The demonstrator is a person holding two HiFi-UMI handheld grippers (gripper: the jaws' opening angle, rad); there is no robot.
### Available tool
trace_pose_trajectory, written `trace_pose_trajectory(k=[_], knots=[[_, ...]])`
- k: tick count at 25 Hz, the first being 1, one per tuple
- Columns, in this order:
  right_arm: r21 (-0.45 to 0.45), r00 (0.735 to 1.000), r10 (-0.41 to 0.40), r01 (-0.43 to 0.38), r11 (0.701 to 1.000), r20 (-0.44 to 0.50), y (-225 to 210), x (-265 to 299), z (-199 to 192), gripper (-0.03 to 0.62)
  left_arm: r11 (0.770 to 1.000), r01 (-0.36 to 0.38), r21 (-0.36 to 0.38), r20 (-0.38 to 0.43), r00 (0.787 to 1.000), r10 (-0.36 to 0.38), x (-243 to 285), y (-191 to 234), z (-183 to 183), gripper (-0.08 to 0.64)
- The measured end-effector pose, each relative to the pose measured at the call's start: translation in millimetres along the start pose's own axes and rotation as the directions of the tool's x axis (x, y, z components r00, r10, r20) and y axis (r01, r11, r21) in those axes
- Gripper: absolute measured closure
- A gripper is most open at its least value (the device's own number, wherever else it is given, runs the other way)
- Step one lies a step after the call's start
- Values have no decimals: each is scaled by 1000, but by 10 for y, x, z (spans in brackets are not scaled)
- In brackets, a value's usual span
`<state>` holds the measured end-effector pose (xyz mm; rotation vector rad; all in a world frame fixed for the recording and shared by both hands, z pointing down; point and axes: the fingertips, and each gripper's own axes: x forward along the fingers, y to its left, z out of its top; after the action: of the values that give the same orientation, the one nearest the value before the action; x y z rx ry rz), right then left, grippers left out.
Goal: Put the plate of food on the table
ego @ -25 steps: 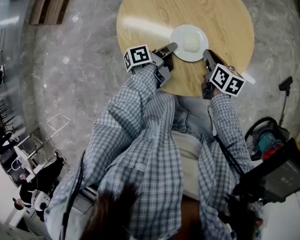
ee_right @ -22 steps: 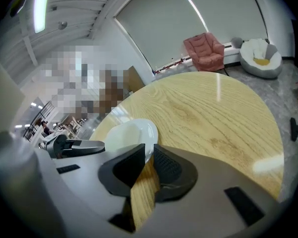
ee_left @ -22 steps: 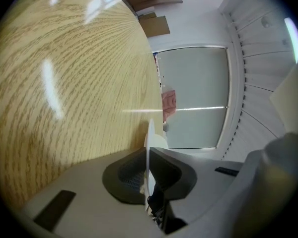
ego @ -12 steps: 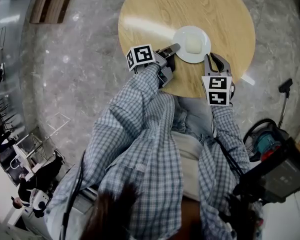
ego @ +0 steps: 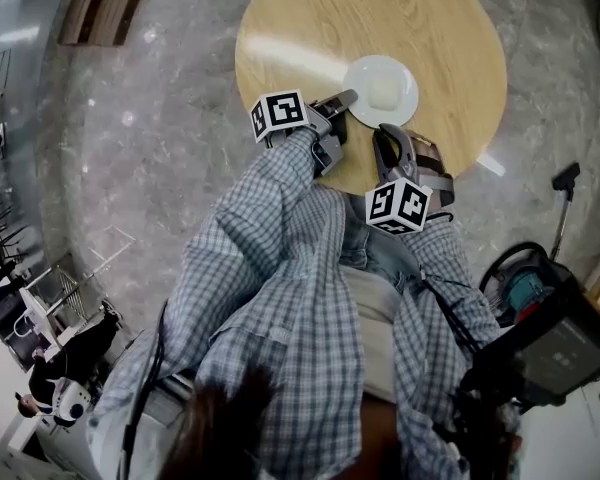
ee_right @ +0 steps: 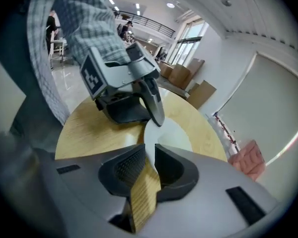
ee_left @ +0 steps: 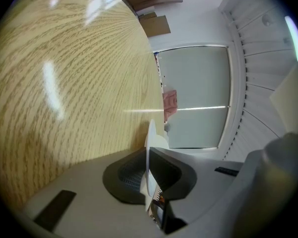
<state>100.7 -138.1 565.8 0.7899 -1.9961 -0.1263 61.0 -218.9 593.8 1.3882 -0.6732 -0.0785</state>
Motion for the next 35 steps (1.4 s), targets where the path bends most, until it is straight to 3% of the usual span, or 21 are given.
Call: trace_pose_trajectory(k=[5,9,17,22,26,35], knots=[[-240,998,-35,21,971,-52,118,111,-33,541,1000,-2,0,2,1000,2,18,17,5,540],[-326,996,-66,42,944,-65,111,167,-29,543,1000,-6,0,11,1000,6,30,21,22,540],[-284,991,-67,32,958,-115,86,198,-75,568,998,2,-61,22,1000,-1,38,46,11,540],[-244,990,-57,25,969,-128,72,178,-120,568,1000,-14,-21,-15,1000,14,63,-16,-41,531],[-226,989,-49,17,974,-139,71,176,-108,568,1000,-16,12,-60,998,17,55,-100,-84,433],[-207,987,-35,2,978,-158,98,231,-184,568,999,-30,12,-107,994,31,-23,-60,-228,425]])
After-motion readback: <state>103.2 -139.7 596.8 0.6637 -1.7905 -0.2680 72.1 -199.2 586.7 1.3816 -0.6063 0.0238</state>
